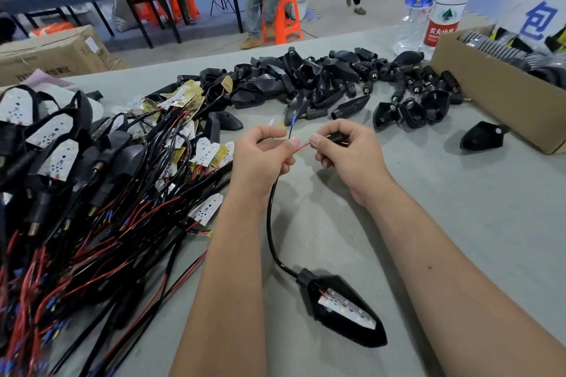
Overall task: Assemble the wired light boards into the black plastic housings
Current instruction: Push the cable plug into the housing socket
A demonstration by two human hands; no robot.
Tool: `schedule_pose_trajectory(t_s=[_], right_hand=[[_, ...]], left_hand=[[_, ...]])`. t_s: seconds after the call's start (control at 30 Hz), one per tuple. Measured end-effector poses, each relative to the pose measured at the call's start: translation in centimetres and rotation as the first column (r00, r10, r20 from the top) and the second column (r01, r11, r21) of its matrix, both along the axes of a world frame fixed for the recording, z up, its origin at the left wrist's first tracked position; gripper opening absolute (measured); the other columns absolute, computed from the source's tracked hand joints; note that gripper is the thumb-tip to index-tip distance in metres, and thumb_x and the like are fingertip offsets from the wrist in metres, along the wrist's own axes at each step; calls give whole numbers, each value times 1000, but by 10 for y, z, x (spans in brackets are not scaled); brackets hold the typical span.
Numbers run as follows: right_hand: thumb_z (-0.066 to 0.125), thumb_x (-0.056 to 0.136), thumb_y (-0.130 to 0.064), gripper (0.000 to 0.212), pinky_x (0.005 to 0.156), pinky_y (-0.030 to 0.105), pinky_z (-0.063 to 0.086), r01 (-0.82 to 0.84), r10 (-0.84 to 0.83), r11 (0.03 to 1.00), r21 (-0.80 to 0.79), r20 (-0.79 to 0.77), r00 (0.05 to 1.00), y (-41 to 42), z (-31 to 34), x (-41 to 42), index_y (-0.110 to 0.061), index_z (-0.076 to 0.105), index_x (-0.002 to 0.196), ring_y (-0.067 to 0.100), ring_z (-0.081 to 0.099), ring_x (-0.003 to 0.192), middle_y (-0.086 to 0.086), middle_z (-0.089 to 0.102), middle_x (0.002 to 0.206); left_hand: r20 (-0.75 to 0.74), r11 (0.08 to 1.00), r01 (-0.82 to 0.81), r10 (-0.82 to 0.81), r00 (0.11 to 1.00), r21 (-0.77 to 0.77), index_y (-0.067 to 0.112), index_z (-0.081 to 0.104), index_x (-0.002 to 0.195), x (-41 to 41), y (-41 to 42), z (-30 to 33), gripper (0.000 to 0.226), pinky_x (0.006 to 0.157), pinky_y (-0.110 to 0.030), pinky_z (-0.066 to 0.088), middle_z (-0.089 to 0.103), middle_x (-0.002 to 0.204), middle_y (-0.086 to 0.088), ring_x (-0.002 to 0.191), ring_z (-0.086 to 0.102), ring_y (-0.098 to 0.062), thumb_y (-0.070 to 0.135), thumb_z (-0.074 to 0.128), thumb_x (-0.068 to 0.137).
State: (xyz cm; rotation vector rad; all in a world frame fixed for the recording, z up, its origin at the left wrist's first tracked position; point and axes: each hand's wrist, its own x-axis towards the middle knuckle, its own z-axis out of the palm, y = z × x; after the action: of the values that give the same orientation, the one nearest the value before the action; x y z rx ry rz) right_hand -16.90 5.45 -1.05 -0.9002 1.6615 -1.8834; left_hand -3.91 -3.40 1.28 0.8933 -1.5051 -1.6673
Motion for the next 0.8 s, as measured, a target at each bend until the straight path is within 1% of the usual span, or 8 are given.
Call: schedule_pose_trajectory(t_s=[0.1, 0.2, 0.3, 0.4, 0.47, 0.53, 0.67, 0.8], right_hand=[[77, 90, -5, 10, 54, 21, 48, -17, 17, 1000, 13, -14, 1000, 0, -2, -1, -9, 70, 85, 11, 58, 56, 3, 64, 65], [77, 90, -6, 9, 54, 20, 47, -30, 30, 999, 17, -34, 999, 0, -3, 0, -9, 70, 85, 10, 58, 56, 0, 64, 62], [74, 93, -7, 7, 54, 21, 47, -51, 51, 998, 21, -23, 998, 1, 0, 2, -7, 70, 87, 11, 58, 57, 3, 65, 66], [58, 104, -11, 18, 53, 22, 45, -41, 45, 999, -24, 169, 985, 0, 5, 3, -6, 67, 89, 15, 57, 60, 6, 65, 73], [48, 108, -9, 20, 48, 21, 42, -16, 44, 997, -76, 389, 920, 0, 9, 1, -4, 62, 95, 16, 56, 57, 9, 65, 74], [44, 109, -7, 17, 46, 21, 40, 1, 58, 994, -111, 529, 847, 0, 11, -1, -4, 57, 99, 17, 55, 55, 15, 66, 75], [44, 109, -7, 15, 46, 21, 41, -10, 105, 987, -159, 602, 792, 1, 12, 0, -3, 55, 100, 18, 56, 54, 16, 69, 70], [45, 108, -6, 15, 46, 21, 42, -8, 120, 984, -181, 619, 776, 2, 13, 0, -2, 56, 100, 18, 56, 56, 7, 66, 62]], left_hand=[[52, 1000, -4, 4, 999, -17, 5, 65, 101, 2, -1, -1, 23, 47, -17, 40, 67, 61, 0, 47, 50, -7, 5, 81, 84], [64, 1000, 19, -18, 998, -3, 2, 69, 101, 4, -2, 0, 21, 47, -15, 38, 76, 77, -9, 51, 49, -8, 7, 80, 86], [93, 998, 55, -54, 994, -10, 2, 73, 96, 3, 0, 0, 11, 45, -14, 34, 77, 79, -8, 50, 43, -7, 7, 78, 88], [78, 999, 39, -40, 996, 5, 8, 74, 85, 1, 1, 0, 5, 44, -15, 30, 76, 77, -9, 49, 34, -9, 4, 77, 87], [77, 1000, 26, -27, 997, 12, 9, 74, 84, 3, 0, -1, 6, 43, -15, 28, 75, 75, -7, 48, 32, -9, 5, 78, 87], [69, 999, 36, -37, 997, 12, 8, 75, 87, 5, -1, -1, 5, 42, -14, 28, 73, 72, -4, 45, 31, -8, 6, 79, 86], [46, 999, 40, -40, 998, -11, 4, 75, 90, 3, -1, -4, 10, 43, -12, 29, 58, 53, 9, 42, 32, -5, 7, 83, 83], [-11, 1000, 7, -7, 1000, -21, 4, 75, 89, 2, -3, -5, 10, 42, -9, 31, 58, 51, 11, 38, 41, 0, 4, 83, 82]])
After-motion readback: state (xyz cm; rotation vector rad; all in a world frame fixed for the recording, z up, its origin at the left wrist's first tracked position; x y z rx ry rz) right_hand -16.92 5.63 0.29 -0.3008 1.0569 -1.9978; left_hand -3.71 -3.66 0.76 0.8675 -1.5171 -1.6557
